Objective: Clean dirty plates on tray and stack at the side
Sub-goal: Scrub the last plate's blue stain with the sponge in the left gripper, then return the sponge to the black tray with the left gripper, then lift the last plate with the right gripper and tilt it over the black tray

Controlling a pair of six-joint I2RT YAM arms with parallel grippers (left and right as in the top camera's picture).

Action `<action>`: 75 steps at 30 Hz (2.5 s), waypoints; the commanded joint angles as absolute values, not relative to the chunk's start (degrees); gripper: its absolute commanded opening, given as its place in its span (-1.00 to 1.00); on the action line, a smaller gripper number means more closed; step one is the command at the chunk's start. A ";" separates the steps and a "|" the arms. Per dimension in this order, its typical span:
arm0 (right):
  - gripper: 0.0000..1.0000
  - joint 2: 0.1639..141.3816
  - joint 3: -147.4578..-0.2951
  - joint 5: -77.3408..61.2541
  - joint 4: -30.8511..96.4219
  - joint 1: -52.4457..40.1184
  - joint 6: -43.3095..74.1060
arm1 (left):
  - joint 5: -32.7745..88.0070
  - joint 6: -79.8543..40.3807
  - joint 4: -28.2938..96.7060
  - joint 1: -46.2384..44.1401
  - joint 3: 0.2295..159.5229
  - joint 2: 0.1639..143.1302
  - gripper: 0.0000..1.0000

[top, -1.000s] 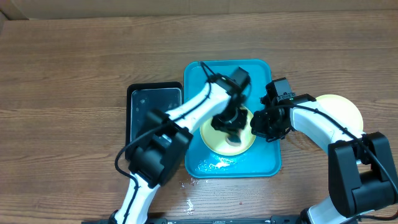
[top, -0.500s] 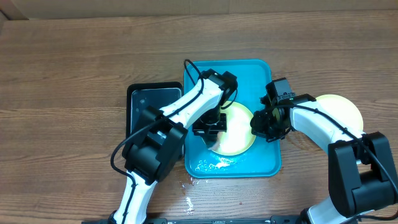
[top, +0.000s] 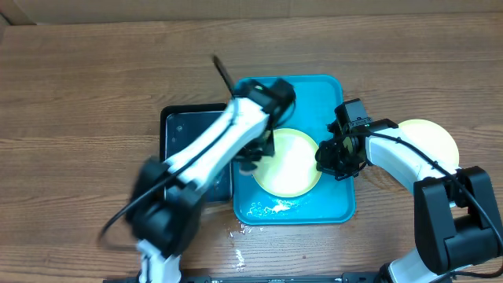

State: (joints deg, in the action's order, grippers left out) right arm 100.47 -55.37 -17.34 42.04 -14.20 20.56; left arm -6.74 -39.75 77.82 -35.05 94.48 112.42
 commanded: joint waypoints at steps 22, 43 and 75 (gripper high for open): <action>-0.92 100.90 -55.07 -14.24 42.26 -13.54 20.51 | -5.17 -29.10 57.87 -14.11 65.82 92.90 -0.92; -0.92 95.59 -61.78 -12.80 50.46 -14.02 20.49 | 1.58 -25.67 77.95 -5.72 90.35 86.21 0.51; -0.92 98.45 -80.66 37.04 30.94 -57.23 13.39 | 2.59 -23.99 88.66 -1.85 104.64 57.54 1.00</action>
